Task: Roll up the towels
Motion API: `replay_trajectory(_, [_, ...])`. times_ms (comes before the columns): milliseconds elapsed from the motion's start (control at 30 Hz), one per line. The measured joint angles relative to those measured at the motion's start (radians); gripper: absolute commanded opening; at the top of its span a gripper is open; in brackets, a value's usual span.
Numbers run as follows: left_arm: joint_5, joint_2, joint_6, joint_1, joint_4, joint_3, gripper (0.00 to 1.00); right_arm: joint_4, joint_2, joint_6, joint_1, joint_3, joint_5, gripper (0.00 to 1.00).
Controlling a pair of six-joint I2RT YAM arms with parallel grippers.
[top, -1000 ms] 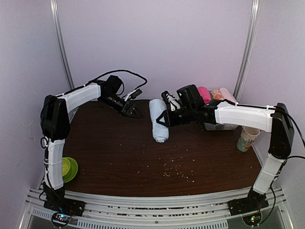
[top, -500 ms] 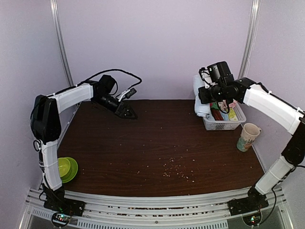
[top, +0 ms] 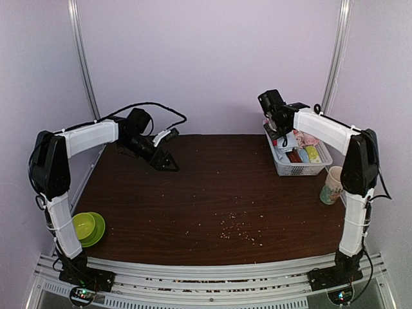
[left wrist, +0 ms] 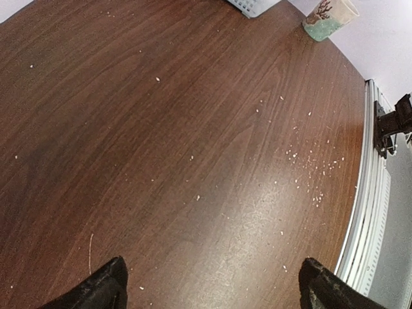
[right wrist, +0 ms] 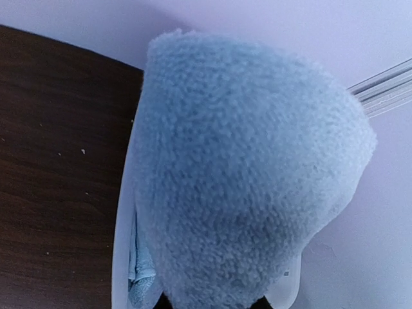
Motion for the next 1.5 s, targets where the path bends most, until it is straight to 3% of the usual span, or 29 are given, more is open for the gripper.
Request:
replay_trajectory(333, [-0.048,-0.031,0.029,0.0,0.006,-0.076,0.95,-0.097,0.129,-0.081,-0.016,0.015,-0.003,0.0])
replay_trajectory(800, [-0.048,-0.031,0.041,0.0,0.01,-0.079,0.95,-0.18,0.166,-0.125,-0.036,0.076,-0.198,0.0])
replay_trajectory(1233, [-0.047,-0.031,0.049,0.0,0.006,-0.08,0.95,-0.162,0.163,-0.045,-0.09,0.094,-0.591,0.0])
replay_trajectory(1500, [-0.042,-0.031,0.051,0.0,0.002,-0.08,0.95,-0.058,0.1,0.035,-0.082,-0.028,-0.891,0.0])
